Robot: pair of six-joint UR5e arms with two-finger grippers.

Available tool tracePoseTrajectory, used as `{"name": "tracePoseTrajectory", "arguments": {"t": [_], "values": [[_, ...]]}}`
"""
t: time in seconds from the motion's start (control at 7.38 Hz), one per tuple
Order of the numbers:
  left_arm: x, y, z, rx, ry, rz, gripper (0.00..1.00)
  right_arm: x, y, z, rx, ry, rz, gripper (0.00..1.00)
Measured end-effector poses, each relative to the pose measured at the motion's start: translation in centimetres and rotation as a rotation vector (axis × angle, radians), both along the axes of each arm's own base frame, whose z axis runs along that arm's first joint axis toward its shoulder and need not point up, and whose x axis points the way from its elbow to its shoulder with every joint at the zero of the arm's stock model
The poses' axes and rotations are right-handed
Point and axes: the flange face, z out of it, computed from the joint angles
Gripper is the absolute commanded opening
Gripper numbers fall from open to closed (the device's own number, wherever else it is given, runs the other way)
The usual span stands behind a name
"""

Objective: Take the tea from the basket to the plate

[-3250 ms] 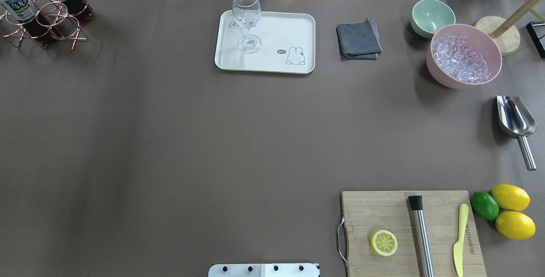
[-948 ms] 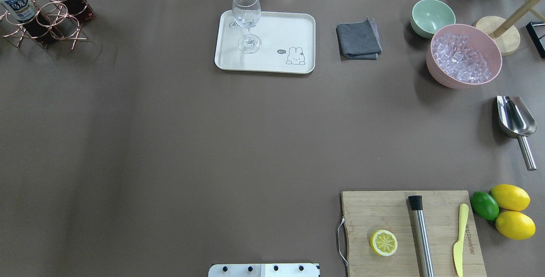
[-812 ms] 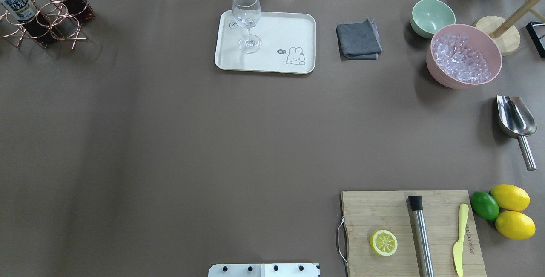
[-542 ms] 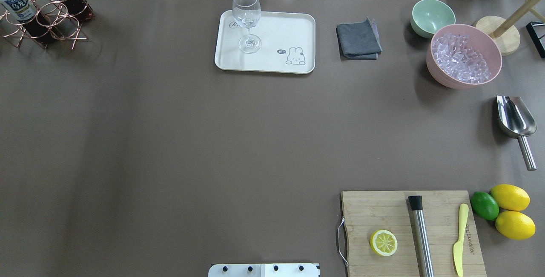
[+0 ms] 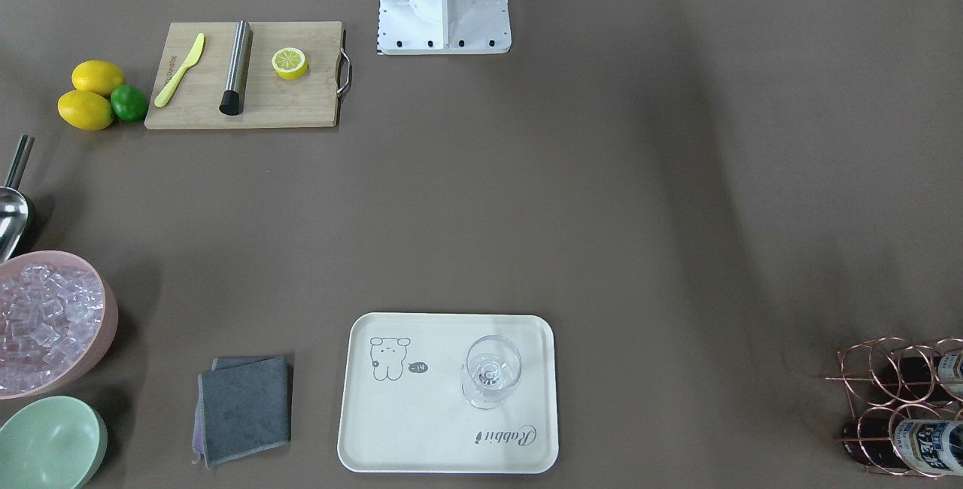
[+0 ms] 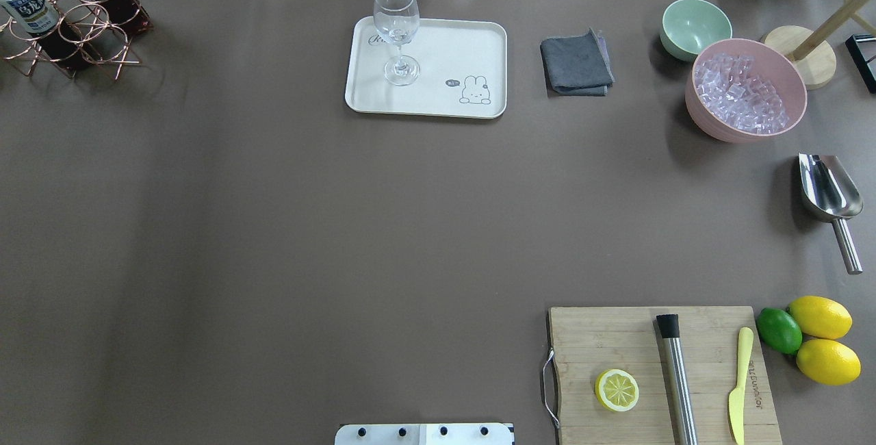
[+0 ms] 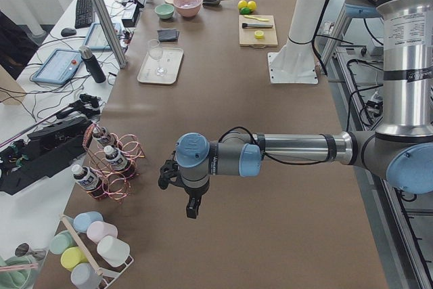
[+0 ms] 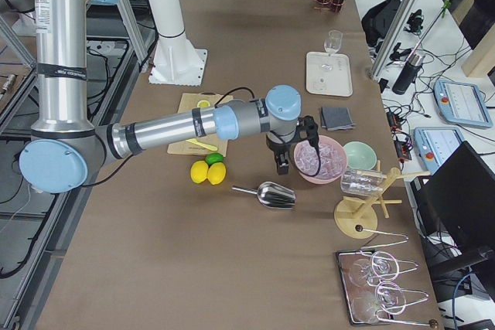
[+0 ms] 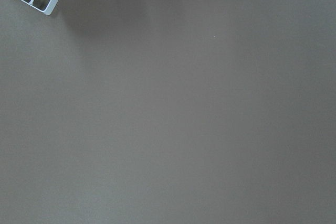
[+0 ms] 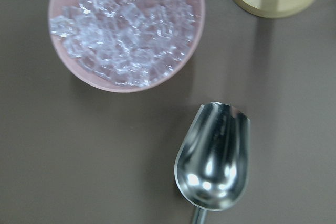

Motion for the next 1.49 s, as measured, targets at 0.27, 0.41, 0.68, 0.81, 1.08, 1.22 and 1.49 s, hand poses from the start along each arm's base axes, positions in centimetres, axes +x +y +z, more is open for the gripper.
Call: {"name": "tracePoseTrajectory", "arguments": {"t": [0.27,0.41,0.68,0.81,1.08,1.22,1.49], "values": [[0.0,-0.1,0.0,0.0,-0.003,0.0,0.98,-6.5,-3.2,-7.5,0.145,-0.047,-0.121,1.0],[-0.1,-0.1,0.0,-0.002,-0.003,-0.004,0.98,-9.7,-3.9,-11.2,0.243,-0.088,-0.18,1.0],[-0.8,-1.1,-1.3,-0.019,0.004,-0.067,0.98,-15.8,-3.2,-16.4,0.49,-0.184,-0.295,1.0],[-1.2,-2.5,-2.8,-0.057,0.011,-0.147,0.98,-18.2,-2.2,-17.9,0.6,-0.231,-0.343,1.0],[-1.6,-6.0,-6.5,-0.212,0.043,-0.397,0.98,-21.8,-0.7,-20.6,0.812,-0.323,-0.406,1.0],[-1.7,-7.6,-8.4,-0.289,0.065,-0.516,0.98,-23.1,-0.9,-21.5,0.928,-0.363,-0.411,1.0],[-1.9,-11.3,-11.1,-0.459,0.126,-0.759,0.98,-24.4,-1.4,-20.5,1.074,-0.429,-0.356,1.0]]}}
